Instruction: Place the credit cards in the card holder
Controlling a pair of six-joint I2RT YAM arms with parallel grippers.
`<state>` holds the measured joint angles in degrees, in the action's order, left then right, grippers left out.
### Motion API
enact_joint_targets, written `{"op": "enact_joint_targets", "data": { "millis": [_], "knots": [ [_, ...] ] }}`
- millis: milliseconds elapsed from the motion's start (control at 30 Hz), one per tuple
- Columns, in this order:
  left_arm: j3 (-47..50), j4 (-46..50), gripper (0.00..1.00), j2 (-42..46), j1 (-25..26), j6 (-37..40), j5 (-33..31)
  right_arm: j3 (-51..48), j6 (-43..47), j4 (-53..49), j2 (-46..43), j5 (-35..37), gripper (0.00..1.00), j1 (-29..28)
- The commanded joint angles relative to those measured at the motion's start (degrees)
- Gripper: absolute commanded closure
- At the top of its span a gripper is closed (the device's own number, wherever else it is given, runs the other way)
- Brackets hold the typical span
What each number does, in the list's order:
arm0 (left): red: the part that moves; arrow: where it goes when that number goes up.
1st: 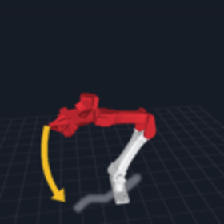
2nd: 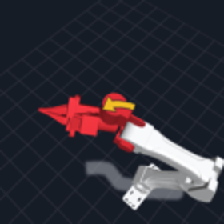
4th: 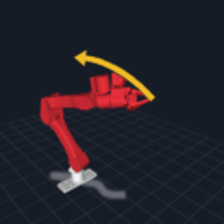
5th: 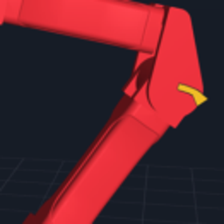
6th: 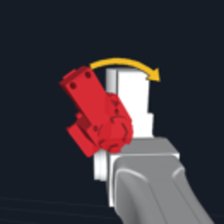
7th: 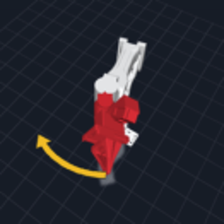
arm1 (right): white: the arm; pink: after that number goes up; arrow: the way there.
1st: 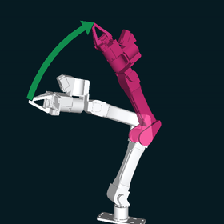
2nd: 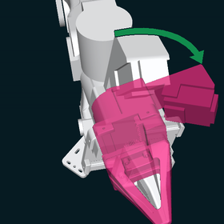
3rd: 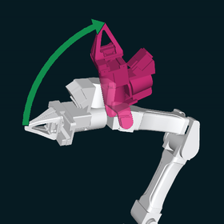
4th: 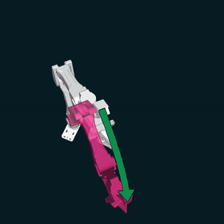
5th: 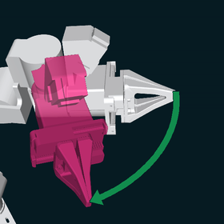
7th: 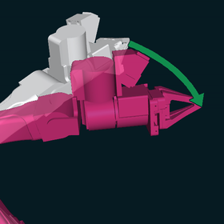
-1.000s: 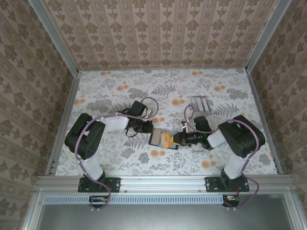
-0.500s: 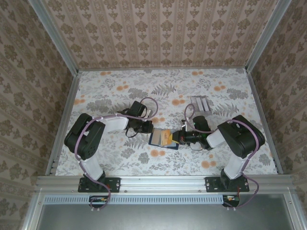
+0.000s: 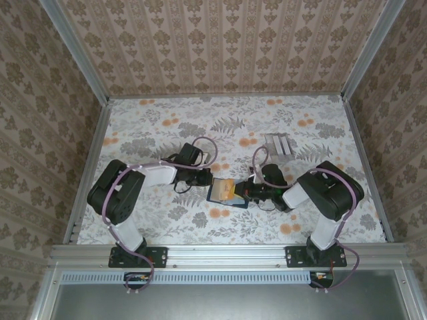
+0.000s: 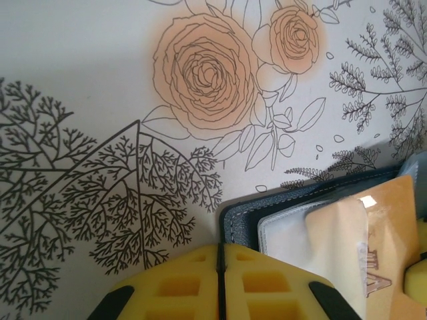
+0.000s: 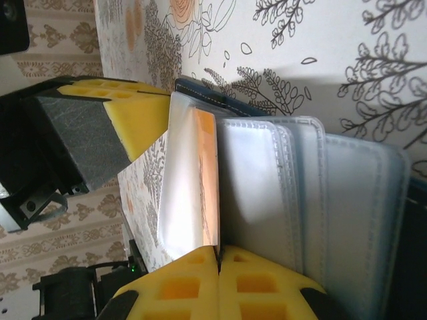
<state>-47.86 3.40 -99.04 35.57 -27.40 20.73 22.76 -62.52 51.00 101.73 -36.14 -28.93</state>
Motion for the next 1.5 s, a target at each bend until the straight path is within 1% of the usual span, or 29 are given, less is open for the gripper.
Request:
{"op": "enact_joint_targets", "data": {
  "millis": [0, 133, 233, 333, 367, 433, 533, 633, 700, 800, 900, 1033, 1167, 1367, 1467],
  "knots": [
    [4.22, 0.52, 0.91, -0.7, 0.55, -3.52, -0.45, -1.1, -4.56, 1.29, 2.37, 8.57, 1.0, -1.92],
    [5.48, 0.16, 0.91, 0.33, 0.64, -3.99, -0.07, -1.03, -6.44, 0.9, 1.9, 12.03, 0.99, -4.51],
    [5.54, 1.15, 0.91, 0.68, 0.4, -3.13, -0.52, -1.14, -7.51, 0.22, 1.2, 13.93, 0.91, -6.07],
    [5.42, 1.68, 0.91, 0.96, 0.03, -2.51, -0.6, -0.97, -7.88, -2.3, 0.01, 14.83, 0.81, -6.87],
    [5.45, 1.77, 0.91, 1.0, -0.11, -2.33, -0.6, -0.74, -7.73, -4.31, -0.52, 15.04, 0.78, -6.84],
    [5.54, 1.83, 0.91, 1.08, -0.24, -2.26, -0.52, -0.45, -6.73, -9.01, -1.98, 15.69, 0.77, -6.93],
    [5.88, 1.62, 0.91, 1.55, -0.33, -2.13, -0.69, 0.28, -3.01, -19.34, -5.89, 17.67, 0.74, -7.15],
    [6.26, 1.47, 0.91, 1.75, -0.44, -2.05, -0.87, 2.76, 1.85, -32.9, -10.9, 21.82, 0.68, -8.16],
    [6.37, 1.37, 0.91, 1.8, -0.42, -2.24, -0.33, 4.4, 4.13, -37.94, -13.08, 24.45, 0.66, -9.47],
    [6.3, 1.08, 0.91, 1.81, -0.25, -2.4, 0.66, 6.52, 5.99, -41.38, -14.66, 25.84, 0.68, -10.35],
    [6.12, 1.28, 0.9, 1.72, 0.02, -2.4, 1.31, 7.32, 6.21, -41.5, -14.02, 25.65, 0.73, -10.33],
    [6.46, 0.75, 0.9, 1.68, 0.5, -2.7, 2.01, 8.29, 5.66, -40.41, -11.42, 24.22, 0.74, -10.83],
    [7.37, 0.12, 0.91, 2.25, 1.19, -3.75, 2.28, 9.65, 5.98, -41.52, -10.94, 24.81, 0.84, -12.13],
    [8.12, 1.02, 0.91, 4.05, 1.78, -4.51, 1.5, 12.67, 6.67, -45.6, -10.86, 25.6, 0.89, -13.21],
    [7.91, 1.97, 0.91, 4.23, 2.09, -4.25, 2.07, 14.12, 6.83, -47.07, -10.72, 25.85, 0.9, -13.8]
  ]
}}
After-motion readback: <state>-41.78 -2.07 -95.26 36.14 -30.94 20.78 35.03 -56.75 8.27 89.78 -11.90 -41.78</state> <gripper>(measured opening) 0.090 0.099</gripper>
